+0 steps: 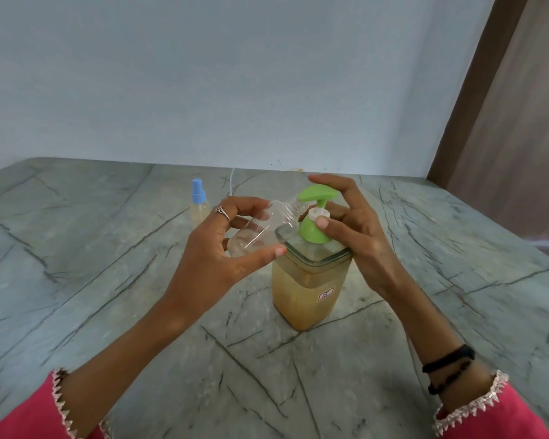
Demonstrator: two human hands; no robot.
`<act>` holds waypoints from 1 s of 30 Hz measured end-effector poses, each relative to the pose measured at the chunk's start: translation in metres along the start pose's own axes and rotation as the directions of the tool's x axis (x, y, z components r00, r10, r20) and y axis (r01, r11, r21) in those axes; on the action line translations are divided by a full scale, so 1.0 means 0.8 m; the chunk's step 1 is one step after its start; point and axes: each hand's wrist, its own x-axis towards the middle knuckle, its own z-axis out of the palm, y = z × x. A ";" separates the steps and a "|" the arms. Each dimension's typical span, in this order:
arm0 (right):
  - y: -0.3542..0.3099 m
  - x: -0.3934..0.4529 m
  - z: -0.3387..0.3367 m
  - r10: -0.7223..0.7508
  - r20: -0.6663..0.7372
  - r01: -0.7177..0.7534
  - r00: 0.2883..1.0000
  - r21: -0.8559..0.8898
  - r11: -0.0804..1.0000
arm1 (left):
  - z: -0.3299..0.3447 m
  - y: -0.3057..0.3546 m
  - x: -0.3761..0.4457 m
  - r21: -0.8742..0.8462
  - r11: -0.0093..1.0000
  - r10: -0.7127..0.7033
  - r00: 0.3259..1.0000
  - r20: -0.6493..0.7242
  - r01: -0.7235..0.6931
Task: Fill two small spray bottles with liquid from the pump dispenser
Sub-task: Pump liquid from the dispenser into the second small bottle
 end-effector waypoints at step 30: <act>0.005 0.006 0.040 -0.068 -0.312 0.075 0.948 0.010 0.997 | -0.018 -0.015 0.014 0.065 0.998 -0.024 0.999 0.027 0.022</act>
